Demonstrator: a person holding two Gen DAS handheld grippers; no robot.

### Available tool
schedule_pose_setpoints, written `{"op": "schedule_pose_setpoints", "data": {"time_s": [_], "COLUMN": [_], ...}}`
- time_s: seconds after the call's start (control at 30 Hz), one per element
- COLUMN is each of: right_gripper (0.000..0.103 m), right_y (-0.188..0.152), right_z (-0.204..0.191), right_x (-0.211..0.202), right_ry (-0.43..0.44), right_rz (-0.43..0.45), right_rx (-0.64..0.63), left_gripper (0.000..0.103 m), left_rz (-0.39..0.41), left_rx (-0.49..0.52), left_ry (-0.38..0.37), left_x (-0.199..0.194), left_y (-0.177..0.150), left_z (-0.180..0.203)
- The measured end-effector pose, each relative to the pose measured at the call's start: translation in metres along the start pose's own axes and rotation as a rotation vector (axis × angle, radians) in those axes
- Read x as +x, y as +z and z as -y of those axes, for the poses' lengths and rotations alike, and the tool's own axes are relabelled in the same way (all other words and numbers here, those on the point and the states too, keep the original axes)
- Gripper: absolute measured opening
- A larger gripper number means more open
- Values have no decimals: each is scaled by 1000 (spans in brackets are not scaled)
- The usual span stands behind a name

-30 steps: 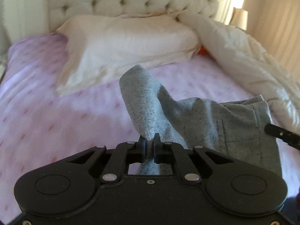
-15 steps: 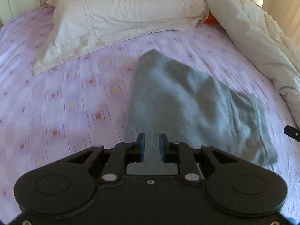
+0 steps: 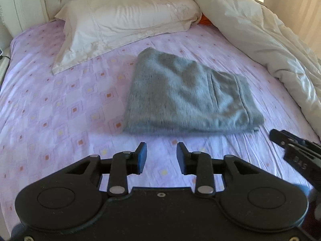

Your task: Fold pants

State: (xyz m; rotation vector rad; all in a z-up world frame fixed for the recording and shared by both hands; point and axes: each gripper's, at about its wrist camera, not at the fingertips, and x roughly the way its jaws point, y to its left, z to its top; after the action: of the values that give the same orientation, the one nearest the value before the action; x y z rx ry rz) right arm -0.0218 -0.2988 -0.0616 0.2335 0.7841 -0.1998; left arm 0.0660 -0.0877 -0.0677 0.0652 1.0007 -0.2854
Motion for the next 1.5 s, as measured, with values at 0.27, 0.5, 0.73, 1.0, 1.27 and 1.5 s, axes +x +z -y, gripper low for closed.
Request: {"op": "schedule_pose_setpoints", "data": {"time_s": [0.27,0.5,0.73,1.0,1.27,1.5], "right_gripper": [21,21,21,21,21,21], "right_y": [-7,-10,-10,-10,-11,-12], "right_z": [-12,-15,-15,-12,-13,-14], "right_x": [-6,-7,-5,-3,1,1], "right_ry": [-1,-4,-4,6,5,7], "right_rz": [21,24,12,4,-10,-14], "right_rx": [-48,-51,-49,-30,-33,-29], "left_gripper": [43,43,43,43,43,43], "left_rz": [39,61,66,58,57,57], "left_rx": [-40,-64,-54,-38,-28,-16], "left_ry": [22,42,49,47,43,43], "left_x": [-20,-23,-21,-18,-18,-18], "left_y": [-23,-31,-33,-33,-33,-32], "left_z": [-11,-21,-21,-17,-13,-13]}}
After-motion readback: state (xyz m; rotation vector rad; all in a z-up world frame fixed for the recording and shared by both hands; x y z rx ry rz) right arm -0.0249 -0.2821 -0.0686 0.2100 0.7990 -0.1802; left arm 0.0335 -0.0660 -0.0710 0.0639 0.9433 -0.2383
